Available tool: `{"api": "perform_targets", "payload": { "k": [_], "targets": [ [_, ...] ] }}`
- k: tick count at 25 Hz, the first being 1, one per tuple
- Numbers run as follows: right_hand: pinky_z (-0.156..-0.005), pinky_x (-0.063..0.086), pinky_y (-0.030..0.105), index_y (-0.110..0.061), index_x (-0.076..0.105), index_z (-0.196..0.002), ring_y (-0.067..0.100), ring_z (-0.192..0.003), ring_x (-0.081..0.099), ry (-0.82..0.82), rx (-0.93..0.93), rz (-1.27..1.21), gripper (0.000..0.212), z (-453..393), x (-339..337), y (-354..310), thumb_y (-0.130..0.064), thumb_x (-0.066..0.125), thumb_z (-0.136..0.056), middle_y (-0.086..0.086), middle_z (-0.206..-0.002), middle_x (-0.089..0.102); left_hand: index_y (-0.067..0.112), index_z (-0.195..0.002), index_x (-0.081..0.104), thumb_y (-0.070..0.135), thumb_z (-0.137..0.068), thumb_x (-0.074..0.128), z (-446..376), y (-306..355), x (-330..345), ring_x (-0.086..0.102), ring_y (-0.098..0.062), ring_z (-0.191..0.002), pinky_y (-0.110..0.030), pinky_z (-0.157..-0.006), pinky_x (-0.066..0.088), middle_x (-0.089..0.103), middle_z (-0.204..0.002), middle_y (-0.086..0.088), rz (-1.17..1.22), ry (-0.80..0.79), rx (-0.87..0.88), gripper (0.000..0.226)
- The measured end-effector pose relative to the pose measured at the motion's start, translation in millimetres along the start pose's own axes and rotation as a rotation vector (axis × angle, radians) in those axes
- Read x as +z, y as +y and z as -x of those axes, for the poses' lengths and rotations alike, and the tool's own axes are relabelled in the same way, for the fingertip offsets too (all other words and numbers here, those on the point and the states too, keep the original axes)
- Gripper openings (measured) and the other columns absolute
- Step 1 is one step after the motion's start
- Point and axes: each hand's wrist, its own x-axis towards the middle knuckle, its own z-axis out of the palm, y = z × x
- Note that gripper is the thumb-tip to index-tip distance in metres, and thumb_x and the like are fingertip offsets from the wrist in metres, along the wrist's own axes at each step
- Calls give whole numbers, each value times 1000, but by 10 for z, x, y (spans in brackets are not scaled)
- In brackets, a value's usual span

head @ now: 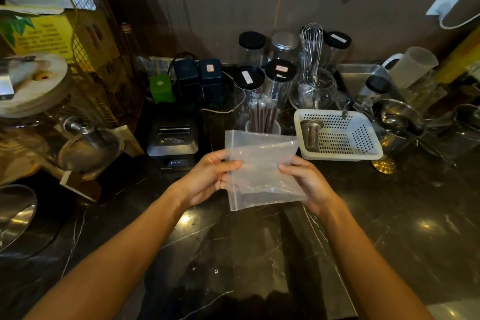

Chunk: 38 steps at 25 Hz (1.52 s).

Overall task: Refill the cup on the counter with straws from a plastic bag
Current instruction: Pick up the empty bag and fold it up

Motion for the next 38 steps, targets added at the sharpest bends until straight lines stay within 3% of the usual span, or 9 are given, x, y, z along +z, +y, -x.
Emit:
{"api": "perform_targets", "payload": {
  "k": [7, 12, 16, 18, 20, 23, 29, 35, 38],
  "targets": [
    [-79, 66, 42, -6, 74, -119, 30, -92, 79, 124, 40, -32, 26, 37, 12, 63, -9, 60, -98, 25, -121, 73, 12, -99, 82, -4, -100, 52, -30, -13, 42, 79, -20, -89, -30, -68, 65, 79, -105, -13, -186, -2, 66, 34],
    [-106, 53, 56, -11, 64, -136, 39, -119, 72, 44, 173, -94, 63, 154, -42, 19, -60, 43, -103, 22, -134, 71, 17, -84, 82, -12, -98, 50, -16, 79, 72, 75, -8, -96, -26, -70, 64, 75, -107, 0, -520, 51, 212, 45],
    [-94, 62, 45, -9, 67, -133, 32, -111, 76, 55, 168, 128, 51, 147, -4, 74, -35, 73, -90, 16, -124, 77, 16, -111, 76, -7, -101, 50, -40, 90, 47, 72, -18, -106, -34, -77, 65, 70, -120, -3, -585, 94, 274, 37],
    [-90, 63, 44, -3, 67, -131, 30, -107, 77, 98, 132, 114, 47, 130, 28, 100, -23, 76, -89, 17, -124, 76, 19, -137, 62, 7, -102, 55, -44, 63, -11, 74, -22, -107, -41, -83, 65, 69, -126, -10, -394, 99, 174, 37],
    [-84, 66, 42, -2, 69, -126, 29, -103, 79, 150, 86, 85, 39, 126, 47, 113, -17, 76, -91, 17, -123, 76, 19, -143, 55, 34, -101, 56, -27, 37, -60, 74, -30, -108, -46, -87, 63, 70, -127, -16, -169, 35, 16, 44],
    [-74, 66, 35, -3, 70, -122, 27, -98, 80, 212, 23, 79, 32, 130, 62, 142, -12, 76, -91, 13, -115, 79, 20, -141, 56, 54, -102, 48, -2, -30, -63, 74, -35, -111, -48, -91, 61, 75, -124, -15, -223, -41, -94, 52],
    [-77, 65, 40, -2, 67, -121, 32, -102, 78, 334, -49, 86, 36, 282, 92, 244, -8, 79, -87, 15, -119, 76, 26, -141, 54, 54, -96, 54, -21, -55, -2, 75, -35, -110, -48, -95, 59, 74, -124, -16, -251, -127, -176, 53],
    [-93, 63, 47, -7, 69, -124, 31, -107, 77, 399, -64, 38, 37, 535, 85, 323, -15, 78, -89, 15, -122, 76, 15, -140, 58, 15, -94, 70, -59, -155, 70, 74, -29, -114, -50, -101, 56, 73, -128, -12, -249, -146, -165, 48],
    [-96, 61, 43, -8, 74, -124, 28, -110, 76, 397, -32, -79, 36, 751, 54, 402, -24, 76, -92, 13, -120, 78, 15, -137, 61, 7, -92, 71, -111, -214, 199, 76, -25, -108, -43, -91, 63, 76, -120, -9, -279, -114, -162, 46]
  ]
}}
